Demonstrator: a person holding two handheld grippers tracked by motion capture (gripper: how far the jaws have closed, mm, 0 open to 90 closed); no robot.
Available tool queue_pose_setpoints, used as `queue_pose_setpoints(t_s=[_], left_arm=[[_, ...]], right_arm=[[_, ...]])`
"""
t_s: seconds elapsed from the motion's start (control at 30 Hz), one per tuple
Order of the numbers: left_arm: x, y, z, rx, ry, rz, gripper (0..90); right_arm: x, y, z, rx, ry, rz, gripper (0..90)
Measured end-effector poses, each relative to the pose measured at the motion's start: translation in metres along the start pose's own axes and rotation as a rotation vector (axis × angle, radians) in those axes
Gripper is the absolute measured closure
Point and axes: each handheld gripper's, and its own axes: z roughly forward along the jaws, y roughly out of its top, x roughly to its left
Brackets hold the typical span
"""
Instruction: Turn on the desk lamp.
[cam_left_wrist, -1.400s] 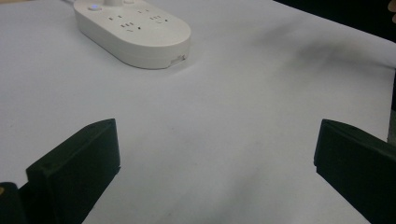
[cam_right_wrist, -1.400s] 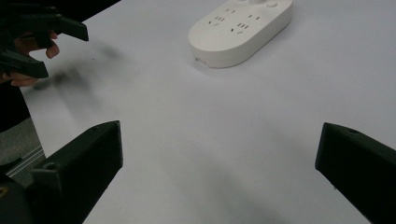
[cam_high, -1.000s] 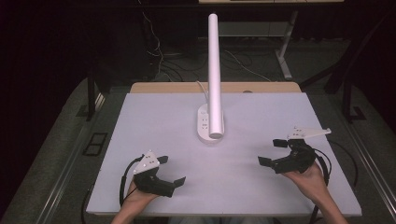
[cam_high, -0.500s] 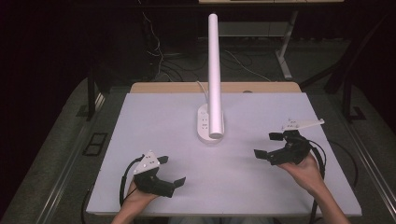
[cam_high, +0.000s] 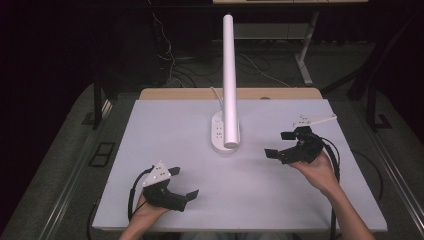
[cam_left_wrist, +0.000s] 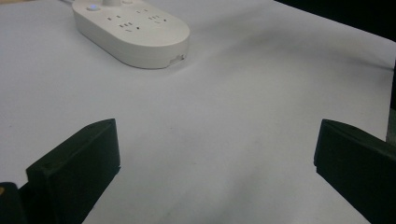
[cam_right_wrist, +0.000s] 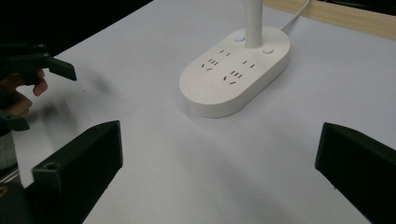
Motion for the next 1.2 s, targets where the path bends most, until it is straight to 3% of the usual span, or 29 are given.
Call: queue_pose_setpoints(t_s=[0.93, 1.2], left_arm=[[-0.001, 0.000, 0.000, -0.001, -0.005, 0.002, 0.0], [-0.001, 0.000, 0.000, -0.002, -0.008, 0.003, 0.0]], right_arm=[[-0.010, 0.041, 0.043, 0.022, -0.028, 0.003, 0.4], [-0.019, 0.053, 0.055, 0.020, -0.042, 0.035, 0.4]])
